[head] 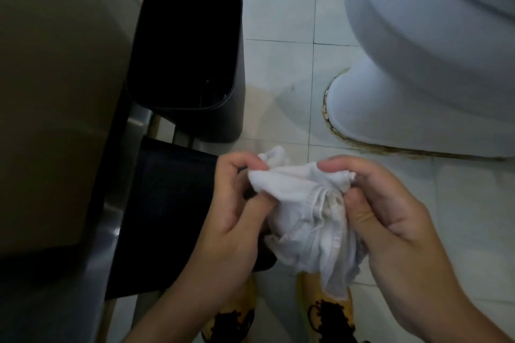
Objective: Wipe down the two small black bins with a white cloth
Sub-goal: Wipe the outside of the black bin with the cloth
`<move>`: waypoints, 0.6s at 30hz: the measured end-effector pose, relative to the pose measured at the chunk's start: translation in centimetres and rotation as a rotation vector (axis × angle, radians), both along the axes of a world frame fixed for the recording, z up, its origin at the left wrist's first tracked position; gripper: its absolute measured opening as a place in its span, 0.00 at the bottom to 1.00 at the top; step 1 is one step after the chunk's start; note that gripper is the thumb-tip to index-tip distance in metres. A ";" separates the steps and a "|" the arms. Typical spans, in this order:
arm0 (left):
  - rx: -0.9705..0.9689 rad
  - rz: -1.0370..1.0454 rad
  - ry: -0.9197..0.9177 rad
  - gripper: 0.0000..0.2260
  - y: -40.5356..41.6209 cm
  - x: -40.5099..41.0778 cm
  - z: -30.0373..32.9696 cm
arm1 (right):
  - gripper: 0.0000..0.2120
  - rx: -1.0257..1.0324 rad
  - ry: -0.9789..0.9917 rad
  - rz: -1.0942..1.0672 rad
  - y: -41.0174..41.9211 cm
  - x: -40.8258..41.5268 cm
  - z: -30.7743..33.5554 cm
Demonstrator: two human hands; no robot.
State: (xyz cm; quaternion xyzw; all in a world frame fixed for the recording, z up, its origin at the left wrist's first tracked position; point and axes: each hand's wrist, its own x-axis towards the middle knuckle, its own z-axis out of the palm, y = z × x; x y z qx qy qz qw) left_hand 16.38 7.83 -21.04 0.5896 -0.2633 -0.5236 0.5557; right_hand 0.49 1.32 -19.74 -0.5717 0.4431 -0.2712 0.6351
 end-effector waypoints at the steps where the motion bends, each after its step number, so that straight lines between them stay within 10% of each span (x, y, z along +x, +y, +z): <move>1: 0.014 0.029 0.039 0.10 -0.1 -0.1 -0.1 | 0.20 -0.001 0.016 -0.018 -0.2 -0.2 -0.2; 13: 0.127 0.082 0.156 0.09 1.1 -0.1 -0.2 | 0.13 0.306 -0.211 -0.231 -1.7 -1.5 0.1; 18: 0.199 0.051 0.360 0.32 1.2 1.5 0.1 | 0.27 0.261 -0.220 -0.280 -3.4 -2.1 0.2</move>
